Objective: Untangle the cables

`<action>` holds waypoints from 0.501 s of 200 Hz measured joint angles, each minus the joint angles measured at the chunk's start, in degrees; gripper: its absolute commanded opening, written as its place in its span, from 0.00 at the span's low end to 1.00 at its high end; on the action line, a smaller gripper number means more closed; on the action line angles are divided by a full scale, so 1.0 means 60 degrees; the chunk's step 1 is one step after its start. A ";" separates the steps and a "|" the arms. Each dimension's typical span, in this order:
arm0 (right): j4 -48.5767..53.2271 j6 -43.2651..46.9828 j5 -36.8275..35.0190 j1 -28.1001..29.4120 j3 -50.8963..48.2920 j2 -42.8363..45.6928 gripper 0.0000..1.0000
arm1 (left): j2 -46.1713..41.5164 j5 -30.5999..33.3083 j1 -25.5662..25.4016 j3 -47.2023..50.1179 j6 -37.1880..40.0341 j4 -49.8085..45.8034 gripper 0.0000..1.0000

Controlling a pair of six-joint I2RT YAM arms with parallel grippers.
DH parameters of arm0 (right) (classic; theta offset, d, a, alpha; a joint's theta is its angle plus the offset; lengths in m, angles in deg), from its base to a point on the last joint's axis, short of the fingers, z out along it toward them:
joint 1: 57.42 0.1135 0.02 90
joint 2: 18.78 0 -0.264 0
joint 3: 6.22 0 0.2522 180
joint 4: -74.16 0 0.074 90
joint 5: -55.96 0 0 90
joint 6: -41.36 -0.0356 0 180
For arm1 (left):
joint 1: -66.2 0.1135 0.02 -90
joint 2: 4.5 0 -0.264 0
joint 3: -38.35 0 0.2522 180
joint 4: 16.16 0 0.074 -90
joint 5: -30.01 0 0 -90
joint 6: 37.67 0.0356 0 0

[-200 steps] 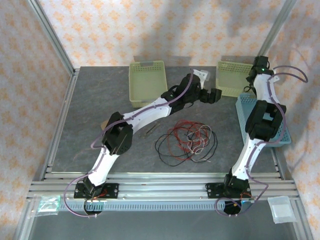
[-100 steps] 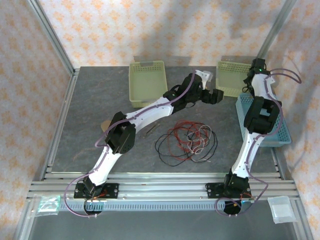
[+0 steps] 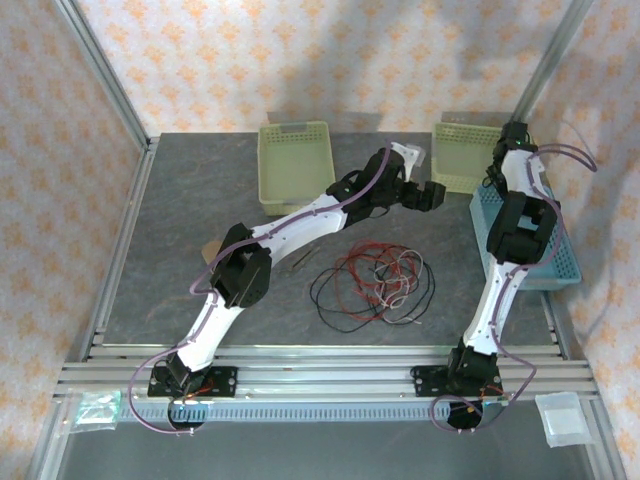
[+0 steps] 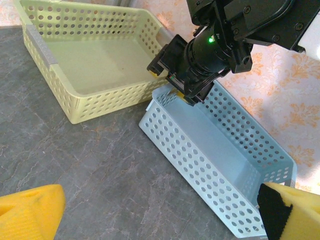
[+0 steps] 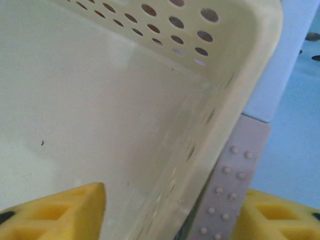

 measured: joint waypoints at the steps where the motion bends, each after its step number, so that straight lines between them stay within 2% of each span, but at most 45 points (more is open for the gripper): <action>1: 0.0000 -0.0022 0.0004 0.0000 0.0000 0.0000 0.53 | -0.0004 0.0000 0.0000 0.0004 0.0000 -0.0004 0.99; 100: -0.0379 -0.0033 0.0033 0.0160 -0.0954 0.0612 0.27 | -0.0590 0.0248 0.0102 0.1180 0.0000 0.0004 0.99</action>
